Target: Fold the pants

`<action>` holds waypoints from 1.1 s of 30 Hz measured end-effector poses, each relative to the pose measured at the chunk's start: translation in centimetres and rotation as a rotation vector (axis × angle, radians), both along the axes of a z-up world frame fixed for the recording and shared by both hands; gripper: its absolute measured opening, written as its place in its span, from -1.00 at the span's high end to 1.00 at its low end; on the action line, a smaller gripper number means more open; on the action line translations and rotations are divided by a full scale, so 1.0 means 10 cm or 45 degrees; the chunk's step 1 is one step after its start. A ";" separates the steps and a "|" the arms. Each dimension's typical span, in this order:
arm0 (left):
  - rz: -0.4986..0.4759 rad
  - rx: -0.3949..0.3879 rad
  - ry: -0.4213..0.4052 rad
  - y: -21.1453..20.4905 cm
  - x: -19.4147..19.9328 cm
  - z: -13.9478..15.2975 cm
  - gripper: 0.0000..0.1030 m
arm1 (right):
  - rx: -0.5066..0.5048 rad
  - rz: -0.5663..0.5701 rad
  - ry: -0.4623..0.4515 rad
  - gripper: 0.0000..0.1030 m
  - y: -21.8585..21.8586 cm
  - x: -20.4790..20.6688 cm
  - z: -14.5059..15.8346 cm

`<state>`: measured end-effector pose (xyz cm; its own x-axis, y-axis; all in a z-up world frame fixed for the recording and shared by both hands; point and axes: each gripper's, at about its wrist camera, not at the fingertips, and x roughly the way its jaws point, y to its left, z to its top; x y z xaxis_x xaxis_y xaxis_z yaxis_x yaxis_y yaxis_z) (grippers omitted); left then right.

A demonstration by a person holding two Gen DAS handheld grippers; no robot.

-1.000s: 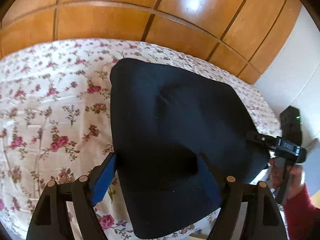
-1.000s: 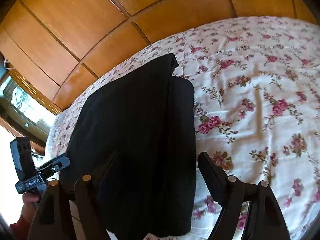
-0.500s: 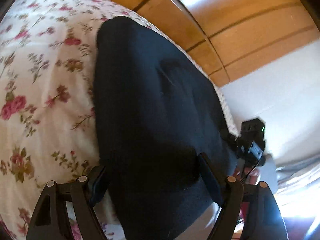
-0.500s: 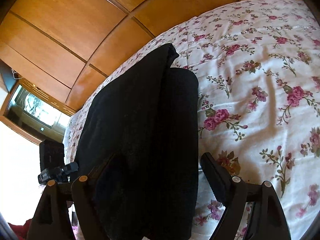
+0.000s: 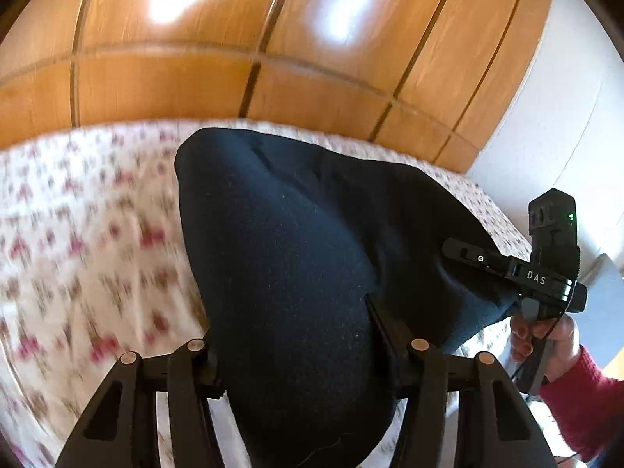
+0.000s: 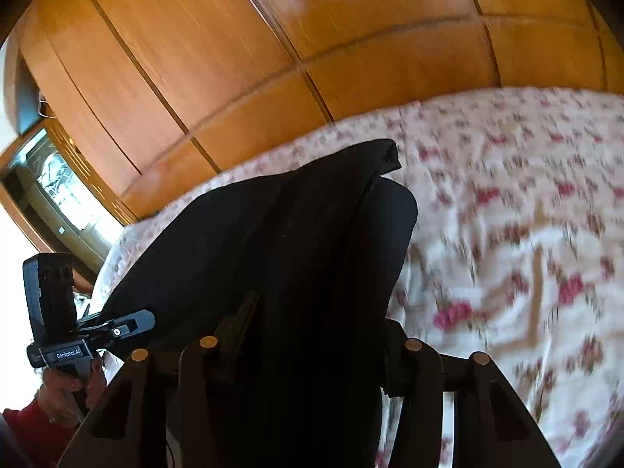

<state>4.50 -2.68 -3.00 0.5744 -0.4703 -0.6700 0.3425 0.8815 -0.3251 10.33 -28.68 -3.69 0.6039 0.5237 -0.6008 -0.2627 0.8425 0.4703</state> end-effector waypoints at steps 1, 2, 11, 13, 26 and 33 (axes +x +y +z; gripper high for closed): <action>0.011 0.011 -0.018 0.01 0.07 0.03 -0.12 | -0.001 -0.002 -0.025 0.03 0.01 0.07 0.03; 0.024 0.021 -0.024 0.01 0.15 0.04 -0.13 | -0.005 -0.003 -0.047 0.03 0.03 0.15 0.07; 0.135 0.083 -0.048 0.02 1.01 0.00 -0.13 | -0.093 -0.011 -0.136 0.03 0.20 1.11 0.15; 0.146 0.094 -0.063 0.00 1.22 -0.03 -0.13 | -0.090 -0.028 -0.141 0.03 0.18 1.31 0.14; 0.151 0.039 -0.003 -0.02 1.89 -0.68 -0.33 | 0.010 -0.181 -0.010 -0.19 -0.18 2.05 -0.61; 0.169 0.005 -0.029 0.10 1.68 -0.70 -0.41 | -0.037 -0.205 -0.020 -0.35 -0.18 1.95 -0.58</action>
<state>21.25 -1.66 -10.04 0.6465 -0.3869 -0.6575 0.2303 0.9206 -0.3153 29.83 -30.47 -9.47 0.6883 0.4018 -0.6040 -0.1305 0.8876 0.4417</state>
